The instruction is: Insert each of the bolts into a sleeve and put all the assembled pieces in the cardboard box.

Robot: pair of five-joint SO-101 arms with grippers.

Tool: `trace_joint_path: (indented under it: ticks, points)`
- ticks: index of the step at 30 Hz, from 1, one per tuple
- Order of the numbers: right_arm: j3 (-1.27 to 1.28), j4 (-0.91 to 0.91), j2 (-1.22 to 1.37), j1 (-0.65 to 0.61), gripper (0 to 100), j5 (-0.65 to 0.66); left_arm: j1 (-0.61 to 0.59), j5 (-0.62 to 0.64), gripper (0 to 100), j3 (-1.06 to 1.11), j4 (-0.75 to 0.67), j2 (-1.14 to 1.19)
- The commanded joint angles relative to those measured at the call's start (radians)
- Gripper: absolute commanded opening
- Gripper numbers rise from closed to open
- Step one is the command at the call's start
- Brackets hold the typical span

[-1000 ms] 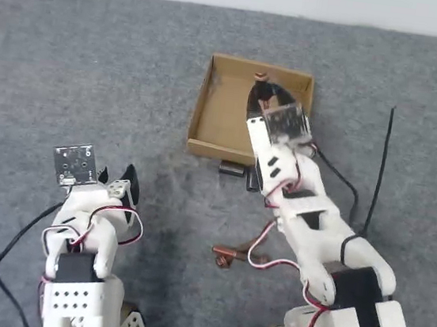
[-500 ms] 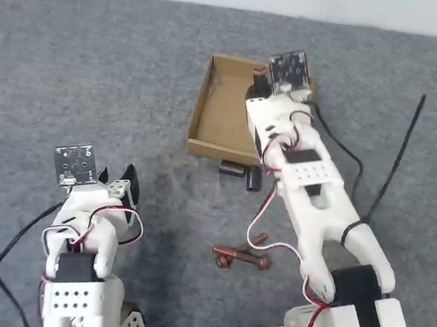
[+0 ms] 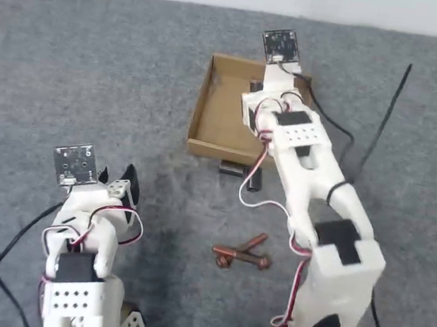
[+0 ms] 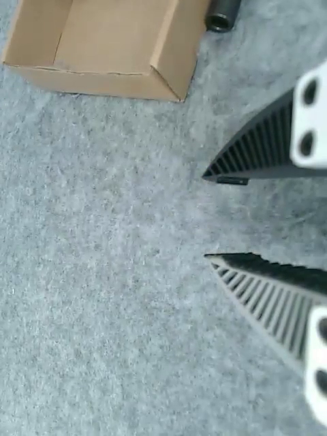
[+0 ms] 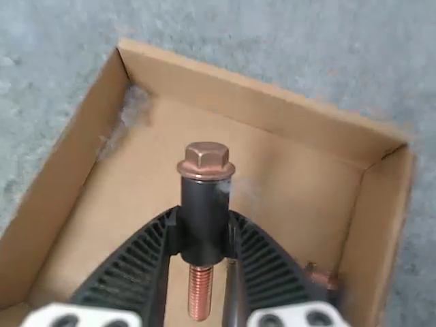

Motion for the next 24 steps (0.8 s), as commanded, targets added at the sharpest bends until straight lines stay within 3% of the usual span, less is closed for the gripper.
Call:
trace_joint_path:
  ticks: [1,11,17,24]
  points:
    - [-0.167,0.119,0.024,-0.002,0.6,-0.012,-0.006,-0.012,15,-0.012,-0.018,-0.008]
    - [-0.453,0.487,0.219,0.002,0.8,-0.009,-0.006,-0.012,16,-0.012,-0.018,-0.008]
    - [-0.534,0.588,0.259,0.004,1.1,-0.011,-0.006,-0.012,16,-0.012,-0.018,-0.006]
    - [-0.540,0.636,0.255,-0.001,9.4,-0.008,-0.006,-0.012,16,-0.012,-0.018,-0.006]
